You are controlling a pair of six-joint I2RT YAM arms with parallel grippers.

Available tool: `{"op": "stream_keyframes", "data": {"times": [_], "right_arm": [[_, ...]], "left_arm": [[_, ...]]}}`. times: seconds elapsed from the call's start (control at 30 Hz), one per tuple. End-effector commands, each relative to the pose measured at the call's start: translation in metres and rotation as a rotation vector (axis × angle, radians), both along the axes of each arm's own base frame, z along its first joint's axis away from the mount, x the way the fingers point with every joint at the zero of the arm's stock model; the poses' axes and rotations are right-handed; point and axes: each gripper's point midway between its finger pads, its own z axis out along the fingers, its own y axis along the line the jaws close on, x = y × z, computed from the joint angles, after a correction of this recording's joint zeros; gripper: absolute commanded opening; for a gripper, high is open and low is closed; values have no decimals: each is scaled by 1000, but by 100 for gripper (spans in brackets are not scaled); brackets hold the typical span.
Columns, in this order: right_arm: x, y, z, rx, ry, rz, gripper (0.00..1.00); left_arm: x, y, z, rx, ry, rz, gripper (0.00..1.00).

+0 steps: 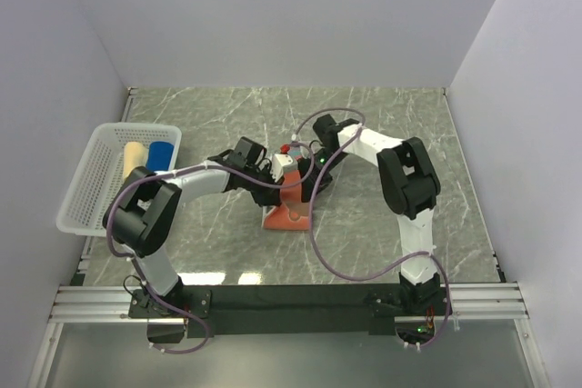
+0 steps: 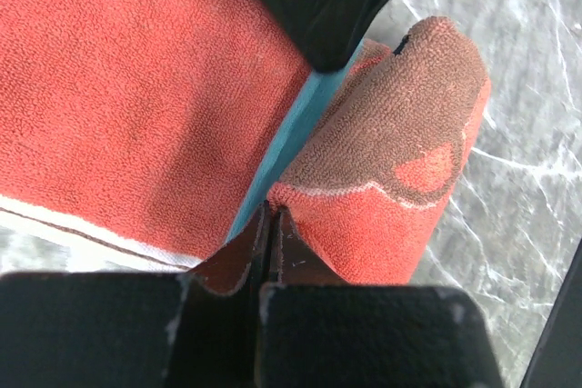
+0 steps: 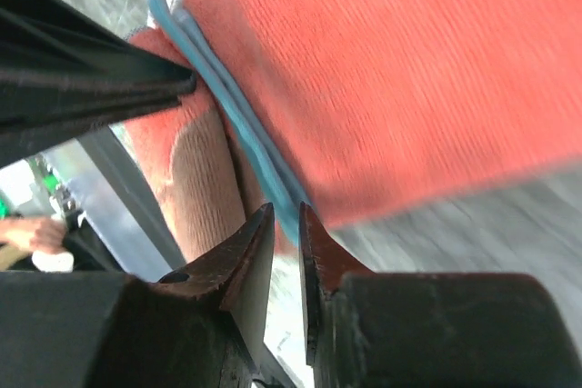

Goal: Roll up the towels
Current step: Fold the towel

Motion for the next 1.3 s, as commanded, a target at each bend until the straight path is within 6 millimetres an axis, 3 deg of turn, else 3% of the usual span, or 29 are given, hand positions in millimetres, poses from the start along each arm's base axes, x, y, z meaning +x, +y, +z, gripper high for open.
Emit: {"op": "stream_keyframes", "data": {"times": [0.0,0.1,0.17,0.27,0.37,0.53,0.83,1.03,1.17,1.27], "right_arm": [[29,-17,39,10,-124,-81,25],[39,-28,52,17,-132,-109,25],[48,-38,61,26,-127,-139,32],[55,-37,86,119,-112,-183,38],[40,-25,100,212,-37,-188,37],[13,-8,98,315,73,-177,35],[-17,29,69,298,201,-116,35],[-19,23,-1,116,254,-135,37],[-21,21,-20,74,251,-139,37],[-22,22,-23,69,240,-141,37]], "left_arm": [[17,-3,10,-7,-31,25,1],[16,1,5,8,-3,40,1],[16,3,4,13,10,54,1],[17,7,1,25,44,87,1],[17,9,-5,31,82,110,2],[21,15,-12,45,120,140,4],[27,15,-9,26,141,161,6],[32,30,10,-8,109,203,26],[31,48,23,-21,77,228,33],[28,54,42,-35,27,216,37]]}}
